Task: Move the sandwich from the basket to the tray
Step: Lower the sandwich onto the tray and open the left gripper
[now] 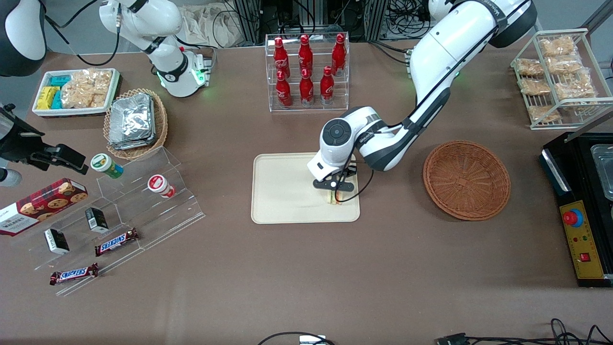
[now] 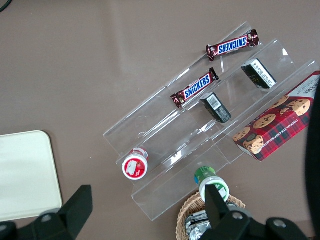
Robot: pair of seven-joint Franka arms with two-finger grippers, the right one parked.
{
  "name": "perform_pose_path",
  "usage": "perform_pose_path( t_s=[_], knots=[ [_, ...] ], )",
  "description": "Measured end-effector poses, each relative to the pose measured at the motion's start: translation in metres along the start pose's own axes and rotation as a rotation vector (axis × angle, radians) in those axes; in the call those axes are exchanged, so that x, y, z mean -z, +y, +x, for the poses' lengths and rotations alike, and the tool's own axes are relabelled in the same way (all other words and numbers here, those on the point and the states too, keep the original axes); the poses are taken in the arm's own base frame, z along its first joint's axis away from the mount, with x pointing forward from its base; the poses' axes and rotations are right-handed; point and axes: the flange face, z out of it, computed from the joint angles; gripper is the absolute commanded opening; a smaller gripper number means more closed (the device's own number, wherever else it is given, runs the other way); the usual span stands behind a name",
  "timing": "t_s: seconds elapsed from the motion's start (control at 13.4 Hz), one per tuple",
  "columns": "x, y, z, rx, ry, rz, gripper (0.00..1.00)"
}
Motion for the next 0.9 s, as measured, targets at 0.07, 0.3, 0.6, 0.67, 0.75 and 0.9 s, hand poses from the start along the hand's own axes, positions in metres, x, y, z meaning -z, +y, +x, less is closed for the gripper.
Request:
perform_pose_path(
  t_s=[0.07,0.3,0.6,0.67,0.75,0.9],
  knots=[
    [0.000,0.000,0.000,0.003,0.000,0.000,0.99],
    [0.003,0.000,0.003,0.018,0.006,-0.004,0.99],
    [0.029,-0.011,0.023,0.099,0.047,-0.016,0.99],
    [0.044,-0.023,0.034,0.145,0.060,-0.010,1.00],
    [0.060,-0.036,0.045,0.185,0.068,0.007,0.99],
    [0.093,-0.060,0.064,0.256,0.068,0.053,0.99]
  ],
)
